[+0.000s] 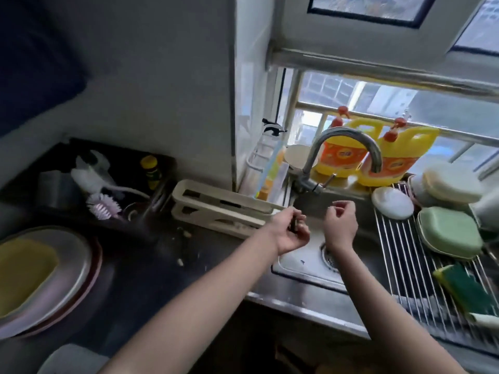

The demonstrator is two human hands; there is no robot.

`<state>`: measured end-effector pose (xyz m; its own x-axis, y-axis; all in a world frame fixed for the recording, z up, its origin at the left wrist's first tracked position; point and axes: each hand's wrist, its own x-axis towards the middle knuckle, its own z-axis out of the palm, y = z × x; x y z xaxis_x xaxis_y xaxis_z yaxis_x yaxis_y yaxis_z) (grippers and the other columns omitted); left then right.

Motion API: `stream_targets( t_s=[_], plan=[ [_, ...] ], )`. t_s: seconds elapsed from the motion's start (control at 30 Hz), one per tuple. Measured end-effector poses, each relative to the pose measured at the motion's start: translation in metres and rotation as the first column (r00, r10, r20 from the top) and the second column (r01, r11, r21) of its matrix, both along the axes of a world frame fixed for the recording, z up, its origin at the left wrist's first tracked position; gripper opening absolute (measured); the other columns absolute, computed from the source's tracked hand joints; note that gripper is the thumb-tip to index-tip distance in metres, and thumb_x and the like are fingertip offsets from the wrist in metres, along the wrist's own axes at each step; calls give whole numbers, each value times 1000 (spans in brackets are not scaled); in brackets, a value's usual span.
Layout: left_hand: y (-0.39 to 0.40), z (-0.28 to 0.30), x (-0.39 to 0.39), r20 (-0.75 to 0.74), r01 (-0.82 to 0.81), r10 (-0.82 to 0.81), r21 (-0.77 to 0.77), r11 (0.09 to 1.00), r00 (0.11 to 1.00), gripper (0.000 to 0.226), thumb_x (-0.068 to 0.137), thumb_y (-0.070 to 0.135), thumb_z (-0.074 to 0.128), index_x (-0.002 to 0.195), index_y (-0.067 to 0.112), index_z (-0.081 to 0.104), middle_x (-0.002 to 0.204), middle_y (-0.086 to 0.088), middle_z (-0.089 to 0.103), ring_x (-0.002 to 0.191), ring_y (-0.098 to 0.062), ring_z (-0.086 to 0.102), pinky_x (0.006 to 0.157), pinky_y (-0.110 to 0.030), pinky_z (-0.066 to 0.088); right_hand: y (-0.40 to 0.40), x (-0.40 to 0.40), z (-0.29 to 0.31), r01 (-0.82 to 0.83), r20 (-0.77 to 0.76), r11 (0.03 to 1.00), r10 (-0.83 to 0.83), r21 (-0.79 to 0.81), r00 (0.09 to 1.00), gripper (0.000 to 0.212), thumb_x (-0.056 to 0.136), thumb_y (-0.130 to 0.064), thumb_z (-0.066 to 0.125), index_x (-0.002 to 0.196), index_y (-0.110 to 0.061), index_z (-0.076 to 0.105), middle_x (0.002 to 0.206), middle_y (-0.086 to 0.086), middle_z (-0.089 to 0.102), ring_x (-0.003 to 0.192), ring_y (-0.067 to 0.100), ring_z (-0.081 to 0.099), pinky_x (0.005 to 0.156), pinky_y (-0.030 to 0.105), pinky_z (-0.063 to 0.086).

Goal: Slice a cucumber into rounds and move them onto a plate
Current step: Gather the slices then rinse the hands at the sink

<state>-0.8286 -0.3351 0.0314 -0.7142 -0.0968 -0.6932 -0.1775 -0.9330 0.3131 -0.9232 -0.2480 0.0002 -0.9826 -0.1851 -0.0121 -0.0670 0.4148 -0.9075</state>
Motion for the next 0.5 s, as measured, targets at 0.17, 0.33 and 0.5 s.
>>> stream_targets(
  t_s=[0.17, 0.33, 0.5],
  plan=[
    [1, 4, -96, -37, -10, 14, 98, 995, 999, 49, 95, 15, 21, 71, -4, 59, 60, -18, 60, 53, -24, 56, 45, -23, 51, -23, -106, -26, -187, 28, 969, 185, 164, 982, 25, 95, -8, 46, 118, -8, 55, 115, 14, 64, 105, 30, 59, 85, 32, 43],
    [-7, -5, -159, -38, -71, 75, 116, 991, 996, 45, 99, 16, 24, 76, -3, 57, 60, -15, 63, 51, -21, 61, 48, -23, 53, -56, -175, -37, -408, 71, 893, 402, 189, 913, 28, 98, -16, 47, 122, -3, 55, 115, 12, 61, 106, 24, 55, 84, 28, 37],
    [-14, -28, -191, 35, 13, -14, 32, 999, 999, 45, 101, 25, 30, 84, -5, 60, 72, -16, 64, 65, -24, 63, 57, -28, 56, -43, -182, -56, -443, 194, 881, 411, 165, 891, 32, 100, -22, 43, 77, -4, 56, 75, 5, 60, 76, 21, 52, 63, 28, 37]
  ],
)
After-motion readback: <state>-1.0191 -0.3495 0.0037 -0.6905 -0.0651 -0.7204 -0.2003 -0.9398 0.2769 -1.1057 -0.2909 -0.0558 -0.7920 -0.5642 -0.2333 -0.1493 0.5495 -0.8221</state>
